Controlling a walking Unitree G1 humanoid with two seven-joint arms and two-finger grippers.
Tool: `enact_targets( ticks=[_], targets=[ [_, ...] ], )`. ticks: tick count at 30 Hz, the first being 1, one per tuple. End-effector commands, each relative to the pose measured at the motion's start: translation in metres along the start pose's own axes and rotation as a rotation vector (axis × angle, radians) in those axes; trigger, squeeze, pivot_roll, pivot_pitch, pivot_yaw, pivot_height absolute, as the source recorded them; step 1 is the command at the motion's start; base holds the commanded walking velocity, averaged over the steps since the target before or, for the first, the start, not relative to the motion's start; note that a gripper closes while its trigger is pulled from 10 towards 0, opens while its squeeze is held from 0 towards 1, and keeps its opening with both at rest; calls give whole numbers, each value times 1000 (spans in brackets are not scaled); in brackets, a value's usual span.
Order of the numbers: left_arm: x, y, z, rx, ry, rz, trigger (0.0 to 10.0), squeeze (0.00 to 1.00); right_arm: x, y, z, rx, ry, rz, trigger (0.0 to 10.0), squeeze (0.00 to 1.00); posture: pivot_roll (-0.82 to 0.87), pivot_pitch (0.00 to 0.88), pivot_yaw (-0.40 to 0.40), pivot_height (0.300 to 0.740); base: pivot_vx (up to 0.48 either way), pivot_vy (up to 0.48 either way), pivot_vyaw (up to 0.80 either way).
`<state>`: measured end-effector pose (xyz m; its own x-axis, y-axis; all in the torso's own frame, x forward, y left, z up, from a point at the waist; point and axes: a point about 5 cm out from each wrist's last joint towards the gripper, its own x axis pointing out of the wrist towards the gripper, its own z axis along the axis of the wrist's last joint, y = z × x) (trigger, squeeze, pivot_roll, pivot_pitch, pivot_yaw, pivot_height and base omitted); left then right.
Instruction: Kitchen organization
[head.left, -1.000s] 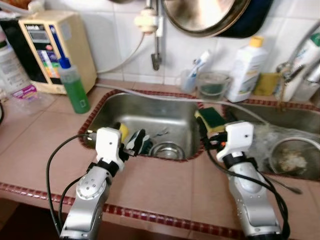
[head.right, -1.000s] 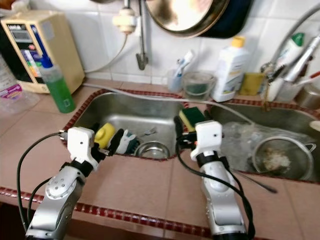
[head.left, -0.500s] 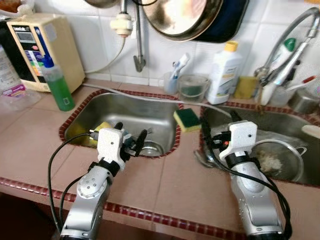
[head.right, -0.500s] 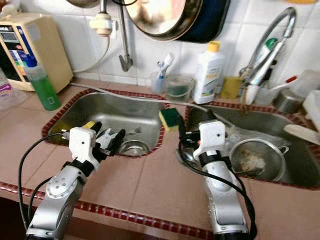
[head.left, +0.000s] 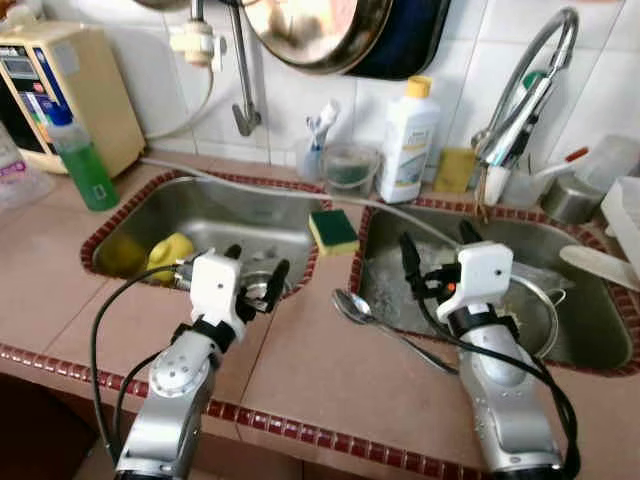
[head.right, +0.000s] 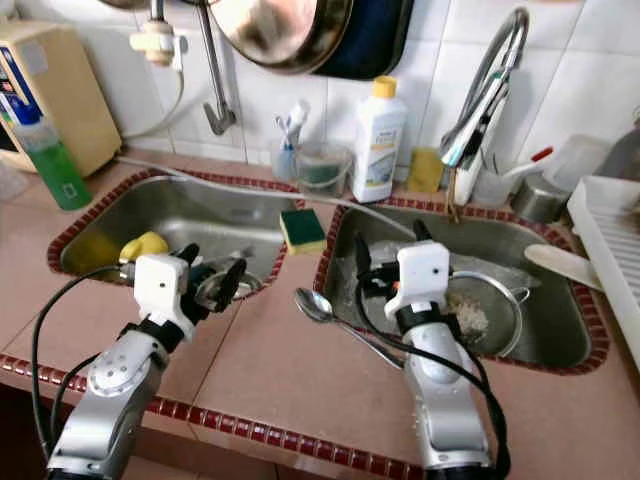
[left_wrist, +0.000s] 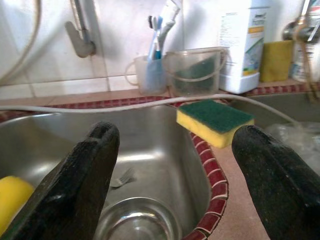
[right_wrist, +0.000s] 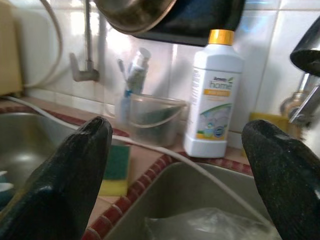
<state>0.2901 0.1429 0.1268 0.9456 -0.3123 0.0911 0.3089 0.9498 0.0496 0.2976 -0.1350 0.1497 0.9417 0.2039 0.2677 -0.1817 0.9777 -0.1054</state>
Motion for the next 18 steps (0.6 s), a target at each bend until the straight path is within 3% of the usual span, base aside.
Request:
enact_targets(
  ticks=[1,7,13,18],
  targets=[
    [1,-3,0,-10,11,-8,10000,0,0,-4,2,-9,-7,-16,10000,0,-102,20,32,740,0,0,0],
    [1,-4,-4,-87,62,-10,10000,0,-3,-3,0,-9,0,-12,10000,0,-101,24,35,740,0,0,0],
    [3,-9,-5,-58,83,-89,10000,0,-18,3,-17,9,28,18,10000,0,-104,29,35,740,0,0,0],
    [7,-14,-7,-47,102,-134,10000,0,-26,5,-18,21,15,17,10000,0,-114,33,41,740,0,0,0]
  ],
)
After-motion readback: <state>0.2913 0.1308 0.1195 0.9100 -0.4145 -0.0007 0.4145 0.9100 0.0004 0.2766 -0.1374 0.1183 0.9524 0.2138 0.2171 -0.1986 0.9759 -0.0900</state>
